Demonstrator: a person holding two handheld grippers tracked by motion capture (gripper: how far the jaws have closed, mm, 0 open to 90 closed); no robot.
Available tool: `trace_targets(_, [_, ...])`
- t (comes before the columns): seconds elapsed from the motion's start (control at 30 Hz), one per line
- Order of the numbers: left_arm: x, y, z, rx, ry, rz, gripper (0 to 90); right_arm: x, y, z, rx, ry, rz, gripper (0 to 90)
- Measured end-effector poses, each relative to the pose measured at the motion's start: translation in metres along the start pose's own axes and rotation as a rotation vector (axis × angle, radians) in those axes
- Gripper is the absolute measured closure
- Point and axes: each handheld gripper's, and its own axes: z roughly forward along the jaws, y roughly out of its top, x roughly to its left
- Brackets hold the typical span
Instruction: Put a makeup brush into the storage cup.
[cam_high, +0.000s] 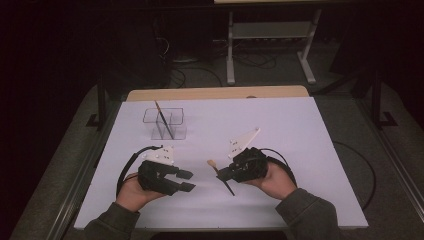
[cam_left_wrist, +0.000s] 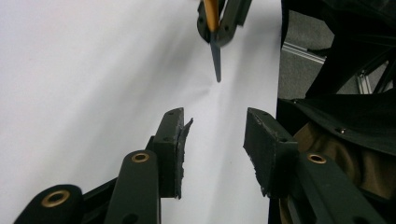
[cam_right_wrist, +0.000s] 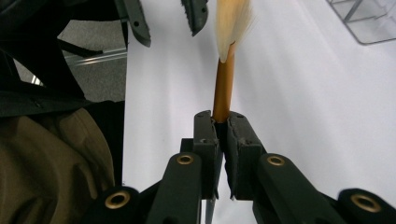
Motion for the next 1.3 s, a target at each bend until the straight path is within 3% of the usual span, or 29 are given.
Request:
trace_targets(0.8, [0.002,-0.037,-0.002,-0.017,0.088,-0.050,48.2,-0.028,0.023,-0.006,0.018,-0.025,0.027,82.6])
trace_targets(1.3, [0.005,-0.052,-0.007,-0.021,0.154,-0.067,43.9,-0.042,0.033,-0.012,0.006,-0.042,0.039,82.6])
